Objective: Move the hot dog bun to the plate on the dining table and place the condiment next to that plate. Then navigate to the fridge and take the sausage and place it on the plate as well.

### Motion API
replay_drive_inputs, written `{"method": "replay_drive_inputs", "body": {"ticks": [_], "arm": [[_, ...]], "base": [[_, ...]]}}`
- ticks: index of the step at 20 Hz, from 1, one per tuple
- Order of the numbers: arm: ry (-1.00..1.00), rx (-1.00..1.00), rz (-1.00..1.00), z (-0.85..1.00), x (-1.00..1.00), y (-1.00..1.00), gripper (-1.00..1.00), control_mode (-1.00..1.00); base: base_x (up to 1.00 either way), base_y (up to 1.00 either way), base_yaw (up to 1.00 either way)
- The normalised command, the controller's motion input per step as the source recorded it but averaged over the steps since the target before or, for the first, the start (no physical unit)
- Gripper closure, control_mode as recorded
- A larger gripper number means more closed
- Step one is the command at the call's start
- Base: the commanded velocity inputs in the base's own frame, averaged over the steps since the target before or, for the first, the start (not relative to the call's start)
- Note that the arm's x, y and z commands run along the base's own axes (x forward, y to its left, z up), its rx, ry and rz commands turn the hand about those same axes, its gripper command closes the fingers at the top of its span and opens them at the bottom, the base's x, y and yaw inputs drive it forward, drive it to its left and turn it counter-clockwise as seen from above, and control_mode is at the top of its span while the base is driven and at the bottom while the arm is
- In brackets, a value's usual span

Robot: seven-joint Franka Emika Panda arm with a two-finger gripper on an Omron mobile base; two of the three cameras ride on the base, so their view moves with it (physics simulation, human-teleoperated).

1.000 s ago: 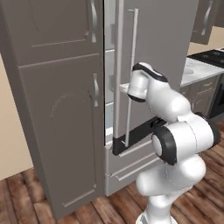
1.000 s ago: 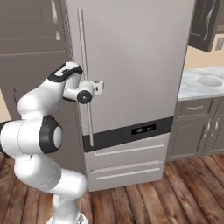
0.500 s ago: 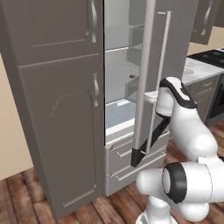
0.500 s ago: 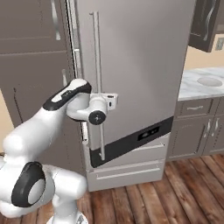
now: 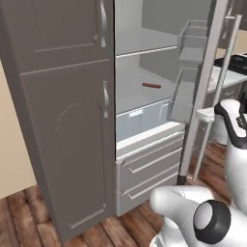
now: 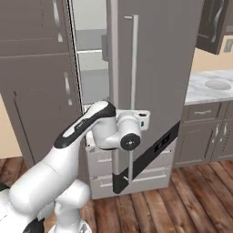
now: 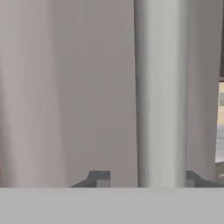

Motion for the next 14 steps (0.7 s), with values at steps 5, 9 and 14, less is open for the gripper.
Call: {"method": "replay_drive_inputs", "body": {"ticks": [5,9,14], "arm": [[0.17,0.0,0.0,0.03,-0.67,-1.0,-1.0,-1.0],[0.16,0.0,-0.02,0.26,-0.63,-0.57,-1.0,-1.0],[0.07,0.0,-0.04,0.21,-0.93,-0.02,-1.0,-1.0]], "base": [[0.0,0.0,0.0],[0.0,0.0,0.0],[0.0,0.0,0.0]]}}
